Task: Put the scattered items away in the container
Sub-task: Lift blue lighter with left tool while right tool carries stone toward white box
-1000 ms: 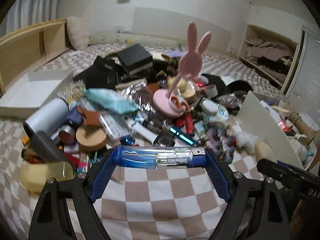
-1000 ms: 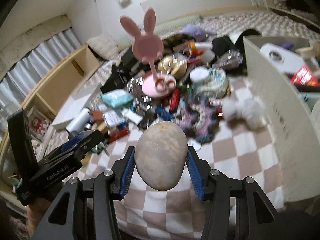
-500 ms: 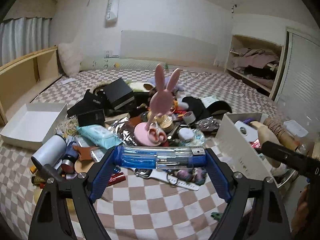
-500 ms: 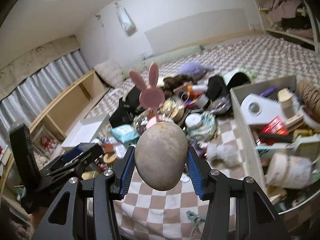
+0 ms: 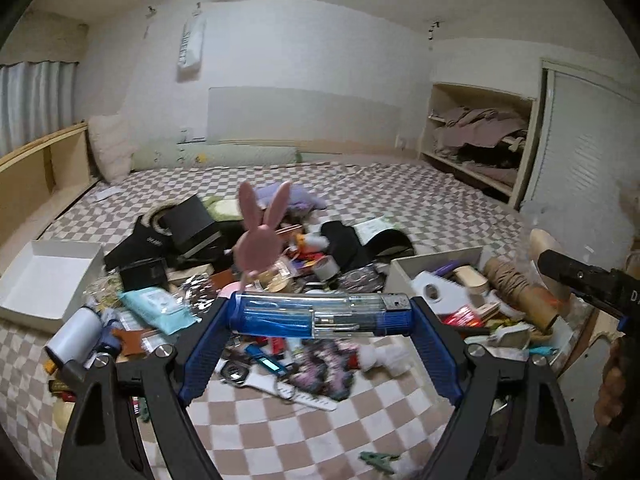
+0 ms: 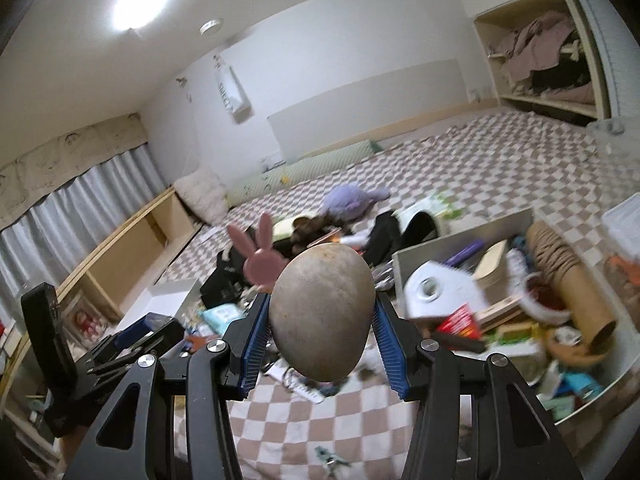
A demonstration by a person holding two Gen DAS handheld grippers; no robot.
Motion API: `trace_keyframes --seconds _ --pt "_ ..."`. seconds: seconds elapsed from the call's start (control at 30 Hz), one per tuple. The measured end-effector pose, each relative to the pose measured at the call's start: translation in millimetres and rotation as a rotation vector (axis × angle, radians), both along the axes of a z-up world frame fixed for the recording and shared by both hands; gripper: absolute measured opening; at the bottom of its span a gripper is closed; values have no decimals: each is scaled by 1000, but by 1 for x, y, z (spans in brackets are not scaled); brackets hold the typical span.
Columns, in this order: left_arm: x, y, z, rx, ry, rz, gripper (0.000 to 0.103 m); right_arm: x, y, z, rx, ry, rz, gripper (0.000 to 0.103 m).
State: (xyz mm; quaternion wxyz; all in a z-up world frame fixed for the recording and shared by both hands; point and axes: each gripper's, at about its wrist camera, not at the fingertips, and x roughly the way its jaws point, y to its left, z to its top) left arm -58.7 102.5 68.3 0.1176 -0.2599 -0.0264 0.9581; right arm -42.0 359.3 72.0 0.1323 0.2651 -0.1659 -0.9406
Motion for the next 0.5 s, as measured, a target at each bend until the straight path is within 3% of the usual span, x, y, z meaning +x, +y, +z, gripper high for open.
trace_keyframes --seconds 0.5 --pt "-16 70 15 -6 28 -102 87 8 76 18 39 22 -119 52"
